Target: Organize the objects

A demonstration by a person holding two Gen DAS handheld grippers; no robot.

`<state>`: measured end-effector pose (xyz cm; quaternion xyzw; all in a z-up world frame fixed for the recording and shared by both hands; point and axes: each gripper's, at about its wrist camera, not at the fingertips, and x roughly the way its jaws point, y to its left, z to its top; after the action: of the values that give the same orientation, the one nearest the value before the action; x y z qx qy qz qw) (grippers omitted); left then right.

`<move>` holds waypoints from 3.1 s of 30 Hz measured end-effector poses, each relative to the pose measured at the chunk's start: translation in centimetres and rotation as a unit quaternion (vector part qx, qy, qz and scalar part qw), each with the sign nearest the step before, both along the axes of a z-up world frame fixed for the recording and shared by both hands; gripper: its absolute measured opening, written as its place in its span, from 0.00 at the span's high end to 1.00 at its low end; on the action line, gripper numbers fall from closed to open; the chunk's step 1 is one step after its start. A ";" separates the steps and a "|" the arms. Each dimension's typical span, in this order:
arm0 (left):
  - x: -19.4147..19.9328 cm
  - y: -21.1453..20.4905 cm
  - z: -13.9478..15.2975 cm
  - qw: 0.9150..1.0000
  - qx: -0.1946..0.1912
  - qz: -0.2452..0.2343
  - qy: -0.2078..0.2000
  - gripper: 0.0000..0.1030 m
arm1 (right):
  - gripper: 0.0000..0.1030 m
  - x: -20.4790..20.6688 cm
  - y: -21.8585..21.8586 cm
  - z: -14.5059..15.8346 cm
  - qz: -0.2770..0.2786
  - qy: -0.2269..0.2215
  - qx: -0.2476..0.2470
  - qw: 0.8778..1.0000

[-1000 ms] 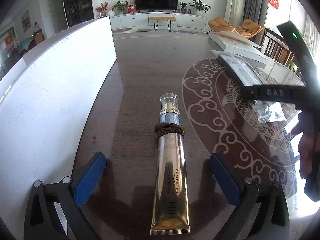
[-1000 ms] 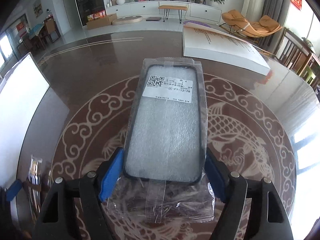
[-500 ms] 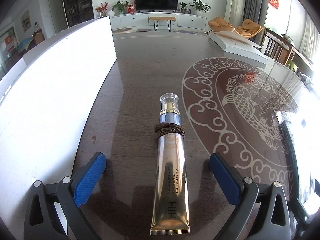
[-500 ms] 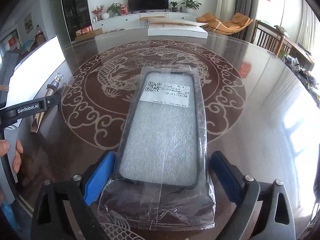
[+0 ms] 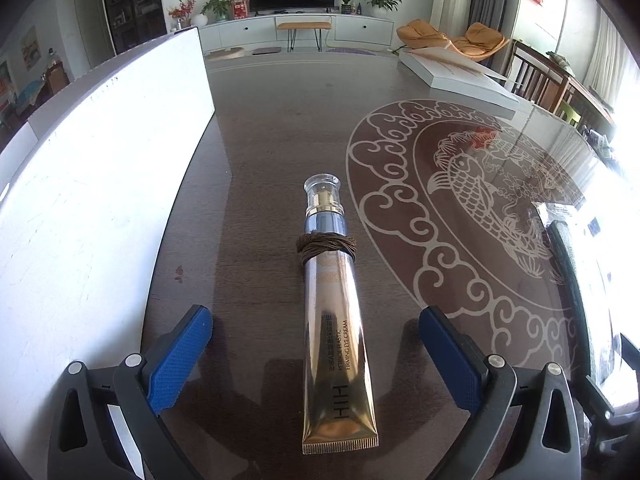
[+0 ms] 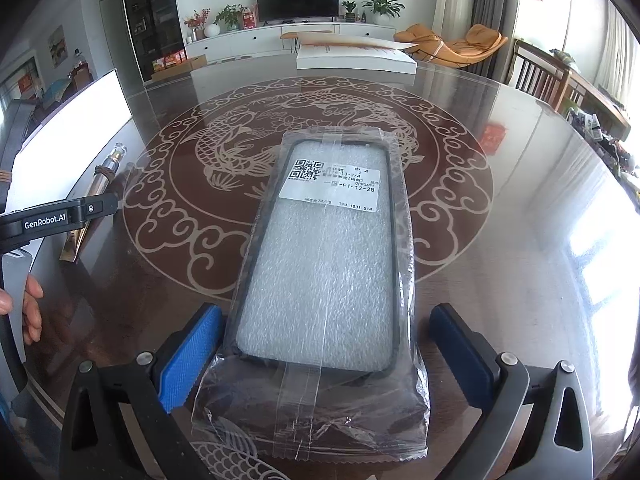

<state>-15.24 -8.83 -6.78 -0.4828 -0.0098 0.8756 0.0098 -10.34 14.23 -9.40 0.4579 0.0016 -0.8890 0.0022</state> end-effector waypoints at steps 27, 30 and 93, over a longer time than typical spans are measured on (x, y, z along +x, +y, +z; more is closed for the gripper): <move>10.2 0.7 6.5 0.988 0.085 -0.053 0.116 0.76 | 0.26 -1.5 0.6 6.5 0.025 -0.037 -0.068 0.997; 12.0 -0.5 9.0 0.981 0.123 -0.046 0.141 0.76 | 0.26 -1.2 -1.1 8.9 0.048 -0.016 -0.075 0.996; 21.2 -21.9 16.6 0.948 -0.058 0.310 0.032 0.04 | 0.07 0.6 -32.3 18.1 0.322 -0.042 -0.003 0.946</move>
<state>5.95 -30.71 9.85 -0.4270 -0.1081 0.8497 -0.2899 -9.77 -18.06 8.71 0.4700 0.1468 -0.8207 0.2898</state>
